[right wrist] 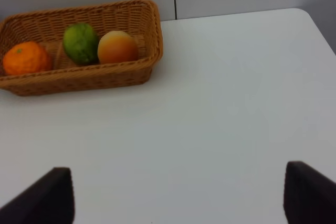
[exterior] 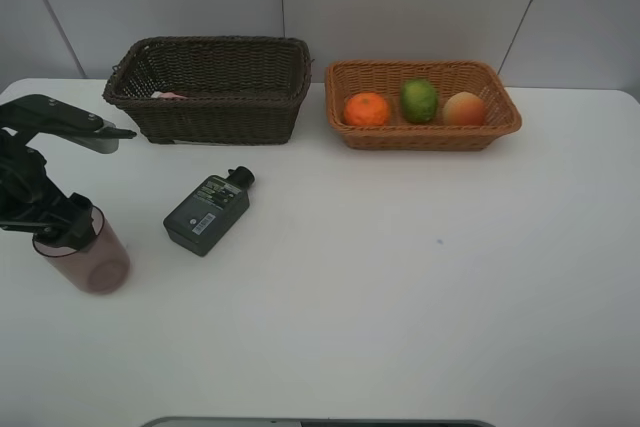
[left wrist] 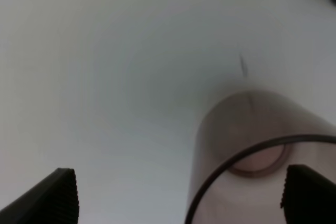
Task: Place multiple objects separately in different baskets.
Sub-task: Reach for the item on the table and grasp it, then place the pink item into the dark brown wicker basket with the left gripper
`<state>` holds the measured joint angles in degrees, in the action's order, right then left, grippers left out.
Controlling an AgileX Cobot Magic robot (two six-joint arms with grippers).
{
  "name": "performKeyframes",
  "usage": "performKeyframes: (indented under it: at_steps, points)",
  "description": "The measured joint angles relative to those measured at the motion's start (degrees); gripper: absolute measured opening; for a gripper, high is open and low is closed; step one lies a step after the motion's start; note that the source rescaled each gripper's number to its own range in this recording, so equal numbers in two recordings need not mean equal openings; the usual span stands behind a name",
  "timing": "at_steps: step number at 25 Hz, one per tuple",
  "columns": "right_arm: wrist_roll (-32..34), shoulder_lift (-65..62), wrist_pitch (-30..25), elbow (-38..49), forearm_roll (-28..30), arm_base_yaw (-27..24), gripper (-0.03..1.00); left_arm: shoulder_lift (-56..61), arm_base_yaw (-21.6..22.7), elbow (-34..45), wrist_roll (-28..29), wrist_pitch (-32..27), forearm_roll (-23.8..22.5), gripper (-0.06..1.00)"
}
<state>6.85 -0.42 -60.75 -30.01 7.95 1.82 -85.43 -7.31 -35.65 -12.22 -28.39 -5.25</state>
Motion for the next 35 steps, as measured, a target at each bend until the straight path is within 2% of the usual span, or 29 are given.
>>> performKeyframes:
  at_steps: [10, 18, 20, 22, 27, 29, 30, 35]
  points:
    - [0.0, 0.0, 0.0, 0.0, 0.0, 0.0, 0.77, -3.7, 0.0, 0.8, -0.2, 4.4, 0.0, 1.00]
    - [0.0, 0.0, 0.0, 0.0, 0.0, 0.0, 0.77, -4.6, 0.0, 0.8, -0.2, 5.4, 0.2, 0.97]
    - [0.0, 0.0, 0.0, 0.0, 0.0, 0.0, 0.77, -4.6, 0.0, 0.8, -0.2, 5.4, 0.2, 0.90]
    - [0.0, 0.0, 0.0, 0.0, 0.0, 0.0, 0.77, -4.6, 0.0, 0.8, -0.2, 5.4, 0.9, 0.77]
    - [0.0, 0.0, 0.0, 0.0, 0.0, 0.0, 0.77, -4.6, 0.0, 0.9, -0.2, 5.5, 1.3, 0.21]
    - [0.0, 0.0, 0.0, 0.0, 0.0, 0.0, 0.77, -4.6, 0.0, 0.9, -0.2, 5.5, 1.4, 0.03]
    - [0.0, 0.0, 0.0, 0.0, 0.0, 0.0, 0.77, -4.6, 0.0, 0.9, -0.2, 5.5, 2.0, 0.00]
    - [0.0, 0.0, 0.0, 0.0, 0.0, 0.0, 0.77, -4.6, 0.0, 0.9, -0.2, 5.5, 2.1, 0.00]
